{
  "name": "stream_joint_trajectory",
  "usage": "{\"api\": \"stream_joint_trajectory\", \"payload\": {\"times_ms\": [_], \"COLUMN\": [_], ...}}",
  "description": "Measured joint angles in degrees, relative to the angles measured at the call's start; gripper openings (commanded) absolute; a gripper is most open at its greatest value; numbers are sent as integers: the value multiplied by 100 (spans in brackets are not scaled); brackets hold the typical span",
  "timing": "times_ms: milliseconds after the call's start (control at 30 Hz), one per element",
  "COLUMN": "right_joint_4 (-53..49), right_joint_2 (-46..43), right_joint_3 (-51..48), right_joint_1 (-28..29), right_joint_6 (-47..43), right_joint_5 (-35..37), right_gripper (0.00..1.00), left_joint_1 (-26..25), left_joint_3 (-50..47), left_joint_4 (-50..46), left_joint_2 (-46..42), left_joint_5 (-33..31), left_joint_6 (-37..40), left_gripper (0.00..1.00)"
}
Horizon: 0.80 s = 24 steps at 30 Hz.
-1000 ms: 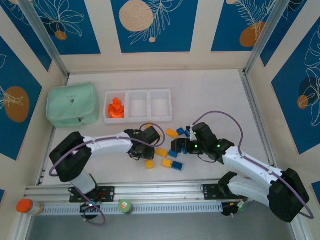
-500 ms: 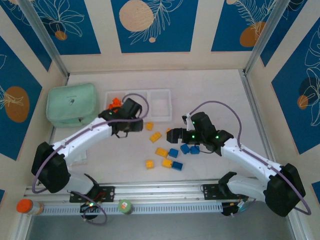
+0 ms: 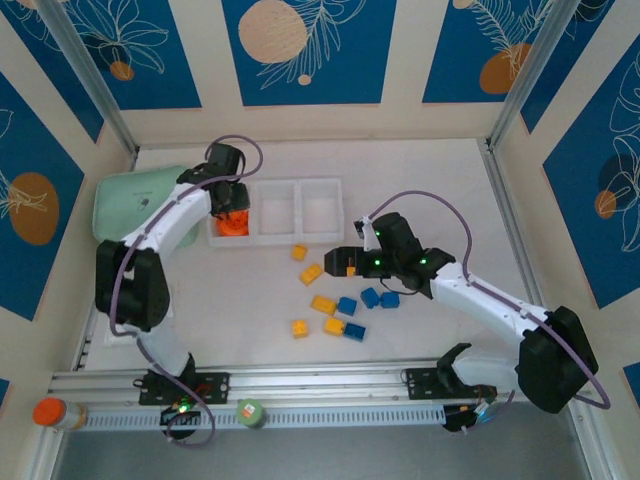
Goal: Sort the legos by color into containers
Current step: Place the lego in the container, then pick up the lego from the middle-left of the table.
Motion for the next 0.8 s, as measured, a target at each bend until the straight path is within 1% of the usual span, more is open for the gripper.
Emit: {"api": "stream_joint_trajectory", "payload": {"times_ms": [67,133,267,433,500,600,700,800], "right_joint_4": [0,-4,-9,-42,-136,-299,-487,-625], "right_joint_2": [50,70,94,92,92,85,24,-109], "right_joint_3": [44,76,186,258,286,304,302,262], "right_joint_1": [0,0,0,0,0,0,0,7], "right_joint_6": [-24,-44,-61,-107,-136,-177,-192,-190], "right_joint_5": [0,0,0,2,4,22,39,70], "right_gripper": [99,99,99,99,99,99,99,99], "left_joint_1": [133,210,267,269,269,245,155,-42], "left_joint_3": [144,249,367,431,365,-4,-535,-1126], "left_joint_4": [11,39,44,17,13,31,76,116], "left_joint_2": [328,568,815,785,654,138,-592,-1342], "left_joint_5": [48,101,160,269,372,597,809,960], "left_joint_6": [26,70,162,219,219,205,144,20], "left_gripper": [55,58,65,67,68,72,74,76]}}
